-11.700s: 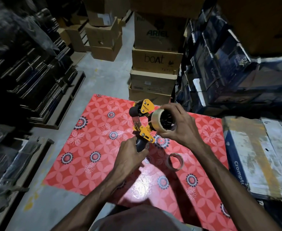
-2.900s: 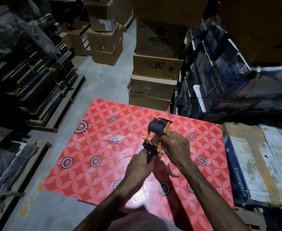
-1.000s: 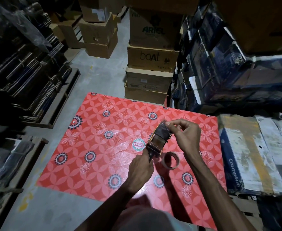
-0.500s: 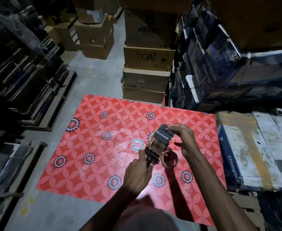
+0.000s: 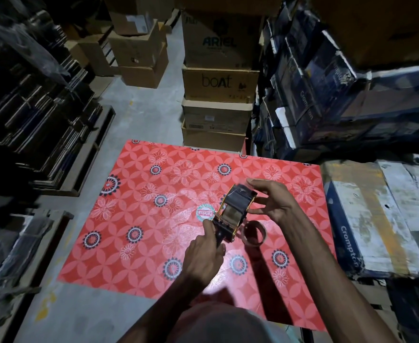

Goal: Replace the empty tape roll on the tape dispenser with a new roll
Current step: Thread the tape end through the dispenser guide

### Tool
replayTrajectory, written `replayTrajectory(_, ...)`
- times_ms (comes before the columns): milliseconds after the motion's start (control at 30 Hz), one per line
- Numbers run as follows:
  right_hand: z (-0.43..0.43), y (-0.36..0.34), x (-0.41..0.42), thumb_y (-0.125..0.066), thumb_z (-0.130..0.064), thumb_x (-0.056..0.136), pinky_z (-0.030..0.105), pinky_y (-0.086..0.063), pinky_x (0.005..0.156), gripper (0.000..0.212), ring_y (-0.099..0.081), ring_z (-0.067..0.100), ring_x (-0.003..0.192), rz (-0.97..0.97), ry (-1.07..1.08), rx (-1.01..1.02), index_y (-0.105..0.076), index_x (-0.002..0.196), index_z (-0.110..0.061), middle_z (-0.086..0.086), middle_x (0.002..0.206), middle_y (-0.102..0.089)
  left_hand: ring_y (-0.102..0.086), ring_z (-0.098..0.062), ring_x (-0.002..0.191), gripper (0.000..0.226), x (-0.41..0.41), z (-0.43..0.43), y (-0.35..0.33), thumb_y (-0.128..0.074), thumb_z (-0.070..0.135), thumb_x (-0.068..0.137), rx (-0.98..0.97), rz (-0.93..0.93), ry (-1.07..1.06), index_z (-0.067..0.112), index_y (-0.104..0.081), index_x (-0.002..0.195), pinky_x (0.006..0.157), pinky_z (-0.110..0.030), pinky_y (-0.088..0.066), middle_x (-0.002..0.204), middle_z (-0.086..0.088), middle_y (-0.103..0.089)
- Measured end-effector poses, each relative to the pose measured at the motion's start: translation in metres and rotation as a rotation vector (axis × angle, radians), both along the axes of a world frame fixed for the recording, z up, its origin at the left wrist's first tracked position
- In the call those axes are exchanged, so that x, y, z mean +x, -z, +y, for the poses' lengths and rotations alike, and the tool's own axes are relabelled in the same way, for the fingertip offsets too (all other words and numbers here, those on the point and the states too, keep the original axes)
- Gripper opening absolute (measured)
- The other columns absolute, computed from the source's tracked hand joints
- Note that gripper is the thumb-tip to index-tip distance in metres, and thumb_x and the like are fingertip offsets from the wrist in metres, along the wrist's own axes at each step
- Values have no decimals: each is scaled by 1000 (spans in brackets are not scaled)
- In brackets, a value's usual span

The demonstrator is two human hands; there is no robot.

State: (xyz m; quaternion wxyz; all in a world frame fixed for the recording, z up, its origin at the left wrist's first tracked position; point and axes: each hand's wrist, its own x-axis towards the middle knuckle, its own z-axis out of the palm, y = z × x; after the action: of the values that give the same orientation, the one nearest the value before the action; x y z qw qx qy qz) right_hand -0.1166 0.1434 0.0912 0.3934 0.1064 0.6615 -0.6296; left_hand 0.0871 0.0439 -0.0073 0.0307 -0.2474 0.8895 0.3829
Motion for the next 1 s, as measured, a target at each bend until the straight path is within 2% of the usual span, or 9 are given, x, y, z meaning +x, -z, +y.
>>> replayTrajectory(133,-4,-9,4,-82,-14,82,63,-49,94,23,-64,28,98,31,5,24,-76,103,-5,2,104,-72,-72,-36,75,36,-4,0,1,-55,31,100,-24,-20,16,28,-23,115,67,-53,-60,92,-6,-75)
replayTrajectory(200,-7,-12,10,-81,-10,84,43,-47,89,10,-66,12,85,132,-26,43,-79,94,-8,-3,90,-74,-71,-33,73,36,-5,0,2,-57,30,101,-26,-28,27,27,-23,115,66,-52,-61,90,-4,-74)
replayTrajectory(300,-5,-9,15,-77,-3,87,21,-39,62,10,-64,-10,55,282,-20,29,-78,97,0,-6,80,-71,-71,-32,69,36,-8,0,4,-57,29,102,-18,-35,23,26,-24,116,63,-53,-61,88,-3,-74)
replayTrajectory(400,-3,-4,15,-77,0,84,13,-47,61,5,-67,-4,74,332,-17,3,-79,83,-5,-1,89,-75,-70,-34,68,35,-10,0,2,-55,29,101,-11,-34,29,25,-25,117,61,-53,-61,86,-5,-72)
replayTrajectory(500,-2,2,17,-85,-5,77,32,-50,97,19,-65,10,114,399,-13,14,-81,64,-18,5,122,-73,-67,-29,66,36,-13,2,-3,-58,24,102,-9,-39,34,24,-26,119,59,-46,-58,86,-2,-68)
replayTrajectory(567,0,6,17,-89,-13,74,44,-46,106,12,-61,14,124,436,-16,43,-83,68,-21,5,130,-71,-63,-26,65,36,-14,3,-5,-58,23,103,-16,-54,34,23,-26,120,59,-42,-56,85,1,-65)
replayTrajectory(800,7,11,2,-83,-9,81,25,-39,75,6,-65,6,94,311,148,49,-78,80,-8,-5,91,-76,-71,-29,71,39,-7,6,-7,-59,28,101,-6,-2,34,27,-24,118,65,-50,-60,91,-2,-76)
replayTrajectory(900,7,20,0,-83,-11,82,41,-40,91,13,-65,14,94,193,154,101,-75,73,-16,-7,80,-76,-73,-32,76,43,-3,8,-7,-59,28,98,29,54,37,28,-24,123,70,-50,-61,96,-3,-78)
replayTrajectory(1000,6,25,2,-79,-8,84,49,-45,88,13,-64,22,87,52,152,107,-71,76,-13,-2,82,-72,-73,-36,79,51,-2,11,-6,-59,24,95,62,70,46,31,-24,132,72,-51,-61,98,-4,-79)
